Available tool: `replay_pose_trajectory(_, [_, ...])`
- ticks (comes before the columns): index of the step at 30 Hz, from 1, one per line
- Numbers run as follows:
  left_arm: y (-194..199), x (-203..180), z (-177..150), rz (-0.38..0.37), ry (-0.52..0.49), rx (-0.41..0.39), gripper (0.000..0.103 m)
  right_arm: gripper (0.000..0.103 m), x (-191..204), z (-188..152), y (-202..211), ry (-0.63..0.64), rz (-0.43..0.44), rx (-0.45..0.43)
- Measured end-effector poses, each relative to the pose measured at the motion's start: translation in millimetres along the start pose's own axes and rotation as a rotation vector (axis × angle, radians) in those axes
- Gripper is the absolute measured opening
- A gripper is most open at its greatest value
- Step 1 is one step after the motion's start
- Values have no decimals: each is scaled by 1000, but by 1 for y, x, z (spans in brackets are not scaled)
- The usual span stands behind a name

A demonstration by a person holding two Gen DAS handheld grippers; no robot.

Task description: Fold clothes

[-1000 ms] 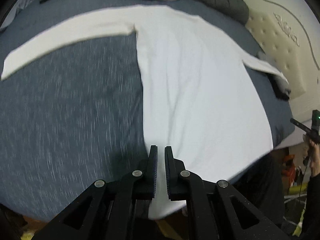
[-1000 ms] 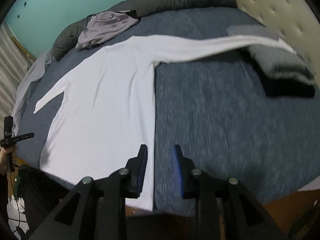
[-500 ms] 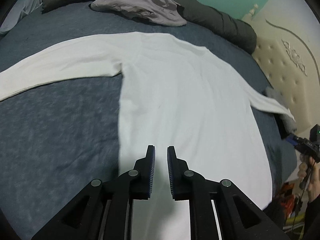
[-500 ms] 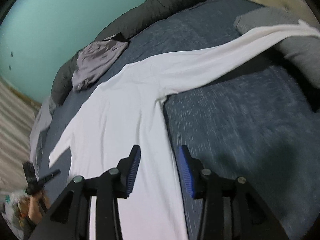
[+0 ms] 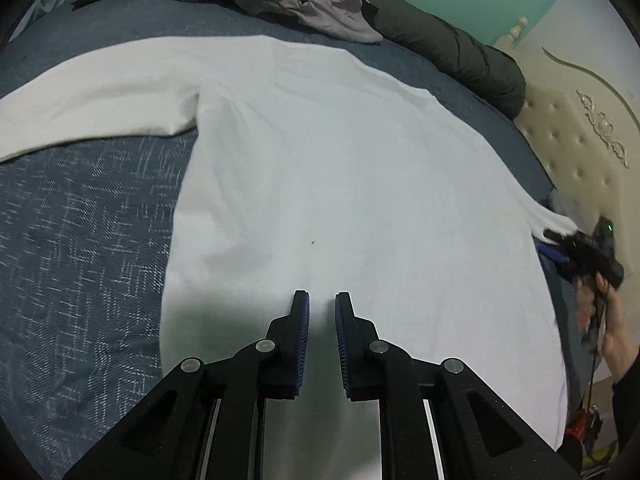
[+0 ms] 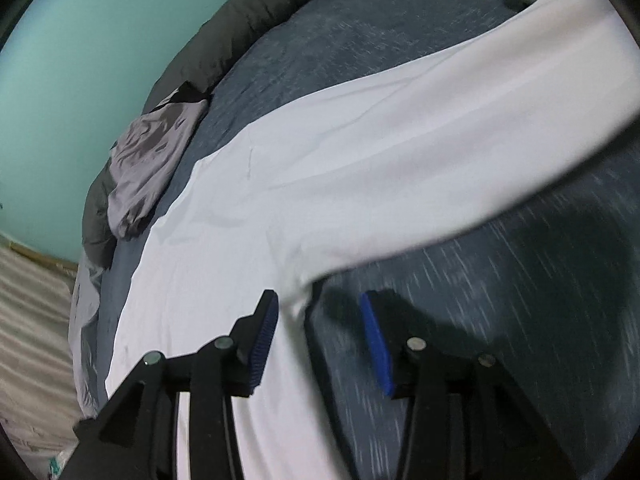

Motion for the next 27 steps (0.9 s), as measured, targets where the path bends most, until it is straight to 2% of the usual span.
replay_pose_trajectory(5, [-1, 6, -1, -26, 23, -3, 14, 43, -7, 7, -6, -44, 18, -28])
replay_pose_trajectory(6, [-2, 5, -1, -28, 21, -4, 14, 38, -9, 8, -6, -52, 21, -34])
replay_pose_trajectory(7, [-2, 5, -1, -29, 18, -4, 14, 25, -10, 10, -6, -60, 23, -41])
replay_pose_trajectory(9, [-3, 4, -1, -36, 18, -2, 14, 8, -13, 12, -7, -75, 29, -54])
replay_pose_trajectory(10, [-4, 2, -2, -37, 13, 0, 14, 5, -14, 13, -7, -83, 31, -61])
replay_pose_trajectory(14, [-4, -2, -4, -33, -13, 2, 14, 3, -14, 22, 0, -50, -2, -98])
replay_pose_trajectory(19, [-4, -5, -5, -37, -24, 6, 14, 3, -15, 17, -7, -33, -41, -70])
replay_pose_trajectory(23, [-3, -6, -6, -40, -24, 7, 14, 5, -25, 11, -8, -68, -33, -53])
replay_pose_trajectory(27, [-5, -6, -4, -39, -20, 8, 14, 7, -22, 12, 13, 18, -104, -39])
Point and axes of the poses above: each gripper's, at about its wrist camera, not at the fingertips, and y roughly against the way its jaws point, x to its left, z to its top, the point moved 4 cm from there along -y, roughly the way its jaws point, and after that the axes turned 5 degrees about y, right-handed, at the moved point
